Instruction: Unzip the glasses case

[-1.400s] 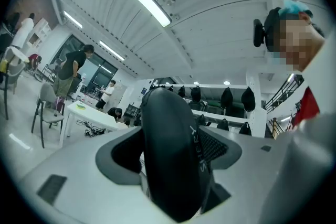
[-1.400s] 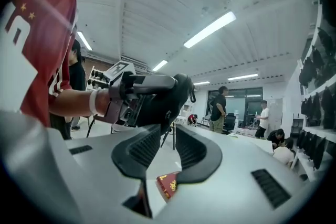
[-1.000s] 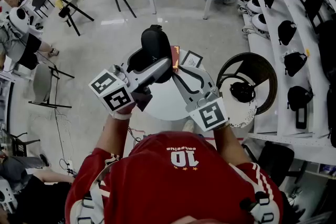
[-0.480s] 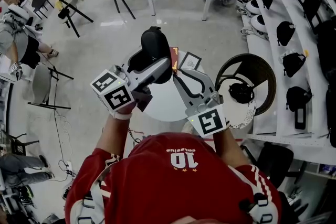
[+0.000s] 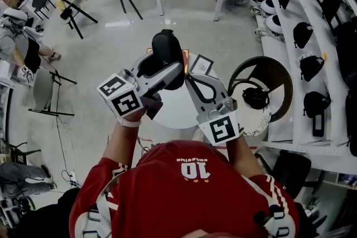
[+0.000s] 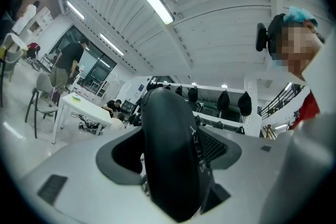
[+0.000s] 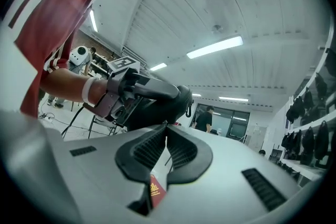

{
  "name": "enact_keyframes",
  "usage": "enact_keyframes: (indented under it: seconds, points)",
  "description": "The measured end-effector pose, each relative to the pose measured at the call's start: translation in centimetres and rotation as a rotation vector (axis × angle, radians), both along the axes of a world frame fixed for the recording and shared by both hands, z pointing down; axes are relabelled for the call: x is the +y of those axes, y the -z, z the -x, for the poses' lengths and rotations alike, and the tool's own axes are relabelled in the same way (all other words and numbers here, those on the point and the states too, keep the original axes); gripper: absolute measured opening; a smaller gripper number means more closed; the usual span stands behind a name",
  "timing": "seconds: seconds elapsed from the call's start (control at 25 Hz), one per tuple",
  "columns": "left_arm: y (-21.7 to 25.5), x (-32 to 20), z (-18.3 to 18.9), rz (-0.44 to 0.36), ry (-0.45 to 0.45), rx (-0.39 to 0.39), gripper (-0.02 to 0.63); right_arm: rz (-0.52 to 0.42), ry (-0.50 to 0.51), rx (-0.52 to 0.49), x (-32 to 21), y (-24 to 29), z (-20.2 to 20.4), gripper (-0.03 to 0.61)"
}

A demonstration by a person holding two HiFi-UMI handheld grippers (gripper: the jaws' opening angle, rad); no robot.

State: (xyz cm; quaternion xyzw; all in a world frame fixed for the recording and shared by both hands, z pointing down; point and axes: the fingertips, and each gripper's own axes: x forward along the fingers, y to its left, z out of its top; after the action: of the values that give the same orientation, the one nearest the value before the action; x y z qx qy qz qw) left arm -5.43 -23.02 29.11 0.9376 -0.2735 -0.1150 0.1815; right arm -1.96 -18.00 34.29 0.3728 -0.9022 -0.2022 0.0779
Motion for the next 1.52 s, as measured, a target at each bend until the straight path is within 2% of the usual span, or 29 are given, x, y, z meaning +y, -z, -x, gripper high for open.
enact_keyframes:
  seconds: [0.36,0.6,1.2,1.52]
  points:
    - [-1.7,0.1,0.4,0.032,-0.023,-0.021,0.317,0.024,0.018,0.035,0.1,-0.8,0.5,0.017]
    - [-2.6,0.4,0.0,0.024,-0.049,-0.069,0.313,0.028,0.004,0.048,-0.3,-0.7,0.2,0.017]
    - [-6.1,1.7,-1.8,0.026,-0.142,-0.266,0.313,0.005,-0.033,0.071,-1.7,0.1,-0.9,0.017]
    - [-8.2,2.4,-1.9,0.007,-0.207,-0.423,0.311,0.023,-0.034,0.127,-1.8,-0.8,-1.1,0.017]
